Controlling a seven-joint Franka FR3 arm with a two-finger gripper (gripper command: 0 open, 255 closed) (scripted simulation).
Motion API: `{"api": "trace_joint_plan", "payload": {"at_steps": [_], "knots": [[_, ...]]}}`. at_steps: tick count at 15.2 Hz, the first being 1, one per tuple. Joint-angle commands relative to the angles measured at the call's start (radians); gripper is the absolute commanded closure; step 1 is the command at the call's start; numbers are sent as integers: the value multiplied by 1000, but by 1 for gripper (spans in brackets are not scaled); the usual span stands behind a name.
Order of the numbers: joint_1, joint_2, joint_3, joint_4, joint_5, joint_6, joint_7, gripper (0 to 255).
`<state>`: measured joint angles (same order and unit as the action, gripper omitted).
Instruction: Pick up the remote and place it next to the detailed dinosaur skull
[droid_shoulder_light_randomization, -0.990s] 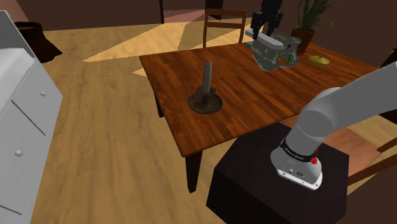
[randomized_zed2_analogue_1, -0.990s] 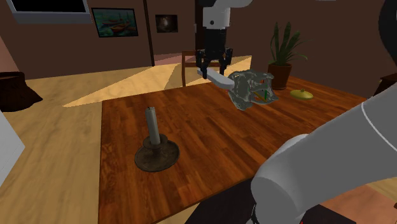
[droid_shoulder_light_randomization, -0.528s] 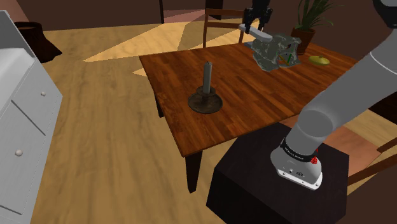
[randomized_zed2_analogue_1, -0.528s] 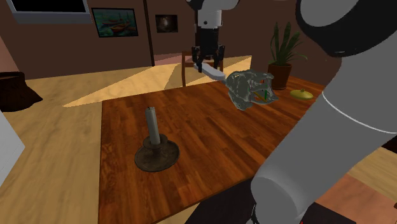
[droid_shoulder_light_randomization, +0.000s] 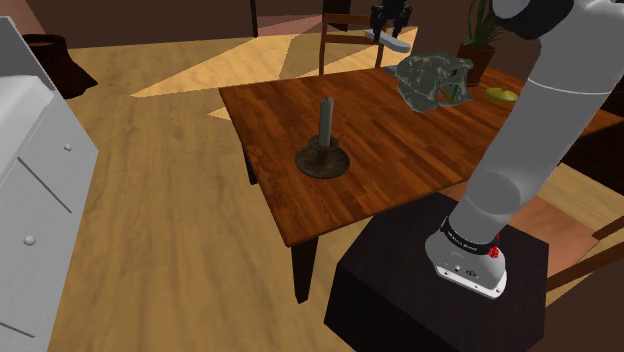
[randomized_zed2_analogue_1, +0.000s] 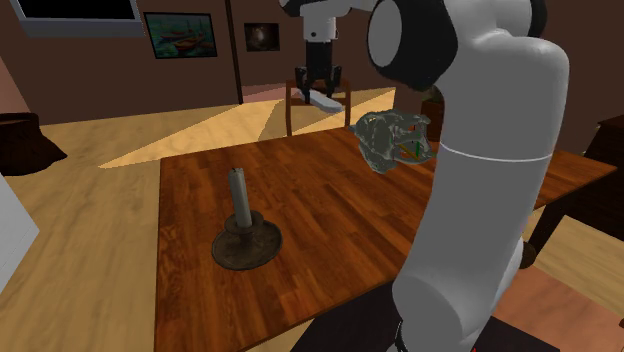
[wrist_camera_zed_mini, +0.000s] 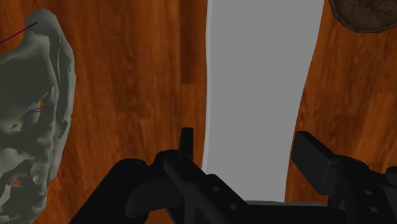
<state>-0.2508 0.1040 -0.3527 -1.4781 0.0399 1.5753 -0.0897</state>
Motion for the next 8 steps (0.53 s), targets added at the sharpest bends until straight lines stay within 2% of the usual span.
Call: {"api": "trace_joint_plan", "payload": {"at_steps": [1, 3, 8], "knots": [[-23, 102, -11, 132, 37, -37, -28, 255], [-48, 180, -15, 238, 65, -69, -45, 255], [-37, 154, -11, 133, 55, 12, -42, 255]]}}
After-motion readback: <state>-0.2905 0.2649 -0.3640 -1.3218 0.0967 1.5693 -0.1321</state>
